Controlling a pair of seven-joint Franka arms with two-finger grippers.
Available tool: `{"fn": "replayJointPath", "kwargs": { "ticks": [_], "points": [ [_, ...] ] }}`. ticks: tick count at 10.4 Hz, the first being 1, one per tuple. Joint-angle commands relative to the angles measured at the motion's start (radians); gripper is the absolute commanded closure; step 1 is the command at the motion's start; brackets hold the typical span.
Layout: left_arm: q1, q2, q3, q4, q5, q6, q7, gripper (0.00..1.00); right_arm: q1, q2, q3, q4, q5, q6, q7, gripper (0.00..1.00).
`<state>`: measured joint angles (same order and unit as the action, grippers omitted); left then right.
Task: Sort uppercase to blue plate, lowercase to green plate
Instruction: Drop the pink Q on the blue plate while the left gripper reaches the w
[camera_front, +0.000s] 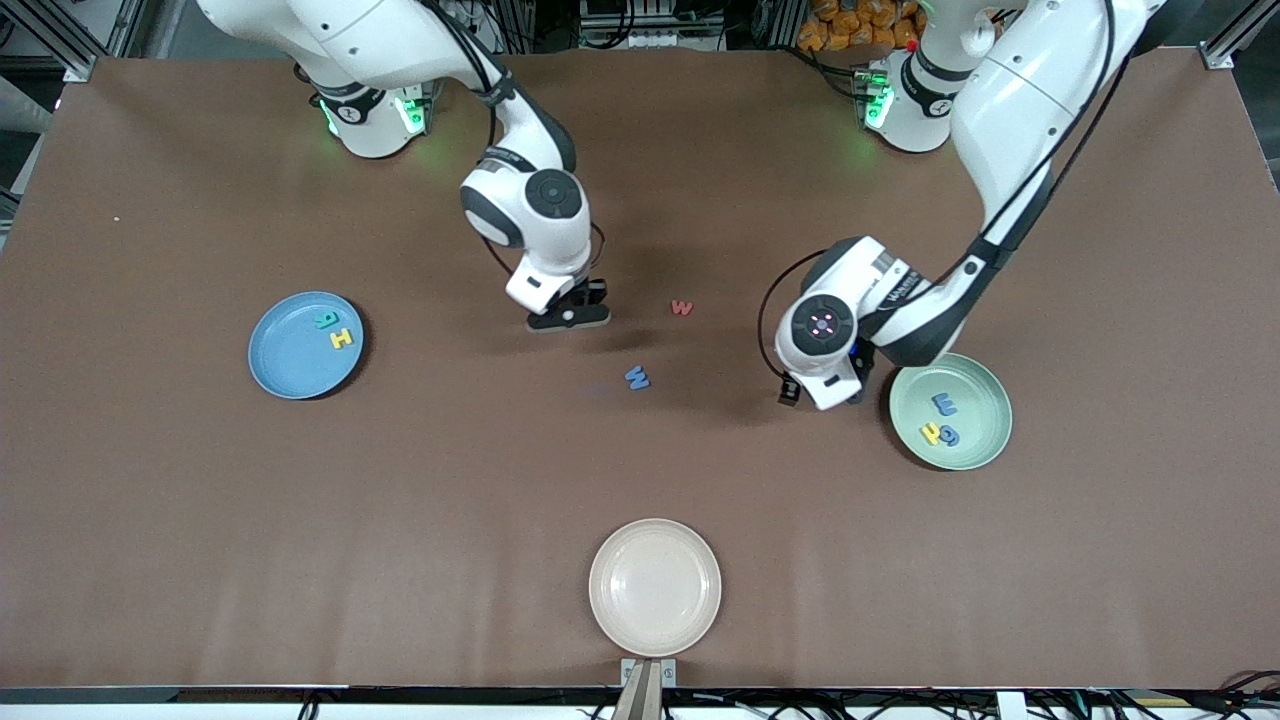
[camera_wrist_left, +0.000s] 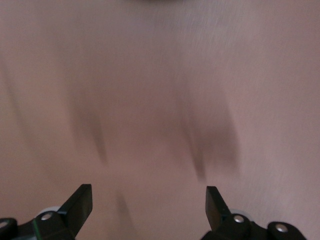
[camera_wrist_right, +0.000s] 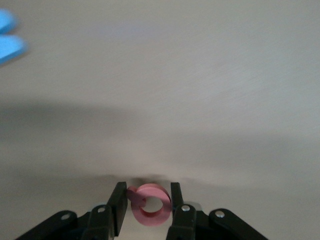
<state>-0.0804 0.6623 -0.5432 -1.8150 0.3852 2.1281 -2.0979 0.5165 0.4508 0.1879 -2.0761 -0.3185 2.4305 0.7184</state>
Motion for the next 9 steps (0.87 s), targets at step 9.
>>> {"fn": "replayJointPath", "kwargs": {
  "ticks": [9],
  "points": [
    [-0.297, -0.006, 0.005, -0.142, -0.014, 0.252, -0.465, 0.0, -0.145, -0.124, -0.503, -0.038, 0.186, -0.122, -1.131, 0.83]
  ]
}}
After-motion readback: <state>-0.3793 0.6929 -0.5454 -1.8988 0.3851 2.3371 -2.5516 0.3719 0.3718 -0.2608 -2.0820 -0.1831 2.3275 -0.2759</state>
